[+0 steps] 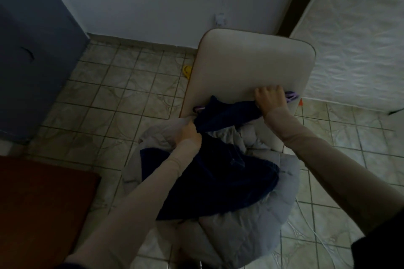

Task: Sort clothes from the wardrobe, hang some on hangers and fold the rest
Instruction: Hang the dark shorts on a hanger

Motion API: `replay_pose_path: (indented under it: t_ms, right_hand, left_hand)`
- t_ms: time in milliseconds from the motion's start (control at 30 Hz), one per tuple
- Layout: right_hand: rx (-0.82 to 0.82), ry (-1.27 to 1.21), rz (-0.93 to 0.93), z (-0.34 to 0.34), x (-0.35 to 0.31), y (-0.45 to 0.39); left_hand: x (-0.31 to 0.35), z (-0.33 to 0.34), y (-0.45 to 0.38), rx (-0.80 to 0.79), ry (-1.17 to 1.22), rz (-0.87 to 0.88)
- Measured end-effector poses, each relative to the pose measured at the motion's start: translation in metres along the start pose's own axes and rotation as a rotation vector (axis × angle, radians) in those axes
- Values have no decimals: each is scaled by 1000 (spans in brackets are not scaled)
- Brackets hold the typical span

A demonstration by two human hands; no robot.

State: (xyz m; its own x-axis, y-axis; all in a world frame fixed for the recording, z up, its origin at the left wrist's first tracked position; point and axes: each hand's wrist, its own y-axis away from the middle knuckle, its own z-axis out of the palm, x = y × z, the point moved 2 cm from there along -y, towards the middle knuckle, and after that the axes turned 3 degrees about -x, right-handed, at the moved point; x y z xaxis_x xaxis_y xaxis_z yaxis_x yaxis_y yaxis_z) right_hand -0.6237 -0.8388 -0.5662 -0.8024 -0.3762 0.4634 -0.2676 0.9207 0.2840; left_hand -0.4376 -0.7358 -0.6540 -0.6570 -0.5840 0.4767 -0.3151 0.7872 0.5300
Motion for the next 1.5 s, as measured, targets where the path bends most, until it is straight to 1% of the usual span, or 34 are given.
replay_pose_path:
  t_ms: [67,167,267,300,400,500,600,700,800,933,1033,1300,1500]
  right_hand:
    - [38,-61,-61,-3,5,-3]
    - [50,-99,-157,-13,12,4]
    - [110,-166,-264,-22,15,8]
    - [109,-149,-276,-25,16,8]
    - [80,-61,-251,-41,20,14]
    - [100,-2,-192,-55,25,22]
    - [112,8,-151,-69,28,32]
    - [157,19,-174,-89,35,41]
    - [157,35,-172,-111,41,52]
    - [147,54,-140,-135,40,72]
    - [161,83,-118,-149,34,88]
    - [145,122,-80,-179,23,115]
    - [93,90,-55,-207,21,128]
  left_hand:
    - [-1,-2,-1,10,13,-15]
    - [-3,-3,1,32,58,-72]
    - [-1,-7,6,44,138,-113]
    - [0,-9,8,42,174,-117]
    - [2,-19,18,42,240,-134]
    - [7,-34,32,106,298,-143]
    - [15,-46,48,158,268,-106]
    - [24,-58,59,186,372,-109]
    - [32,-77,72,201,406,-89]
    - [37,-105,90,260,382,-28]
    - [34,-128,103,306,417,1]
    - [31,-198,140,514,488,86]
    - [32,-229,157,577,530,165]
